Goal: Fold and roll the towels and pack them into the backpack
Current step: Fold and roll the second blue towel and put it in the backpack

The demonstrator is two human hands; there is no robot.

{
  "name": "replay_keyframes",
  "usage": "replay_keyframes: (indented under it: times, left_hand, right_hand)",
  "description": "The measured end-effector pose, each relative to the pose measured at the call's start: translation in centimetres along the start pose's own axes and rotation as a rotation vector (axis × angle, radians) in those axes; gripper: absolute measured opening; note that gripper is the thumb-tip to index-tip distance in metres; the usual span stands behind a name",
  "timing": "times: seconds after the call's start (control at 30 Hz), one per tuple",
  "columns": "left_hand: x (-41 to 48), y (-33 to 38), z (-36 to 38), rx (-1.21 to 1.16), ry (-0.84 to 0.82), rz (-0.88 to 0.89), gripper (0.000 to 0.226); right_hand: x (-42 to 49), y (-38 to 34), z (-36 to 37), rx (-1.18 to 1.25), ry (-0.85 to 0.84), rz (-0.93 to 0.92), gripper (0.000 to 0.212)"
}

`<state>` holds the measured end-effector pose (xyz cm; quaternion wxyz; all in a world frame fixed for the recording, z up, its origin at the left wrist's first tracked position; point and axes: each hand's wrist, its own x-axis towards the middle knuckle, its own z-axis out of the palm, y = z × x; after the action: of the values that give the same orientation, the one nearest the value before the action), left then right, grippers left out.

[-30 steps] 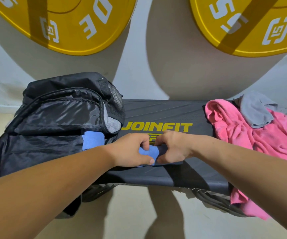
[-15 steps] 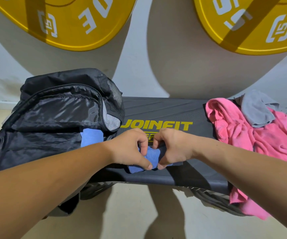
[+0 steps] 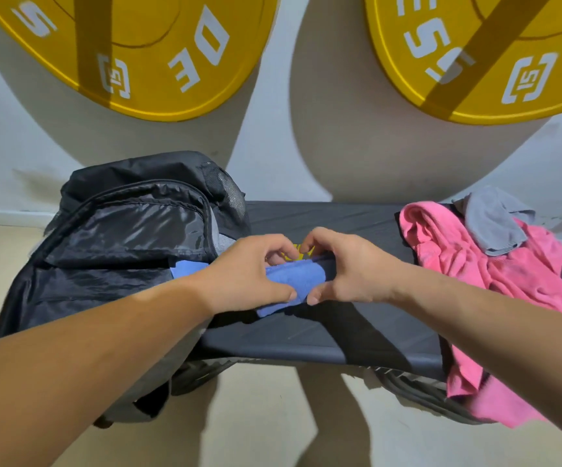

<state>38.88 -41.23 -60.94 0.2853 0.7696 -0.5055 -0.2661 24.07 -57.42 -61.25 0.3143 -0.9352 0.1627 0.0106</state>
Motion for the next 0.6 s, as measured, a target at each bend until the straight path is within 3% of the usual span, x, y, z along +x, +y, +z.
replay_keyframes:
  times: [0.13,0.27,0.37,0.5,0.6]
  left_hand:
    - [-2.9,0.9,-2.1,0.085,0.063,0.004,0.017]
    - [-7.2,-1.6,-4.8,0.026,0.186,-0.096,0.013]
    - [-11.4,-4.6,-7.0,-0.136,0.325,-0.280,0.017]
    - [-16.8,-8.5,-9.3,-0.399,0.542,-0.492,0.031]
    - [-18.9,-11.9,-10.0,-0.392,0.677,-0.620,0.011]
  right_hand:
    - [-0.1,-3.3,-0.4,-0.186,-0.072,-0.095,0.038]
    - [2.0,-7.8,1.0,-0.382,-0.081,-0.162,0.051]
    - [3.8,-11.3,2.6,-0.334,0.010,-0.124,0.054]
    - [6.0,-14.7,4.7,-0.298,0.048,-0.068,0.040]
    - [7.0,-15.6,6.7,-0.286,0.113,-0.091,0.031]
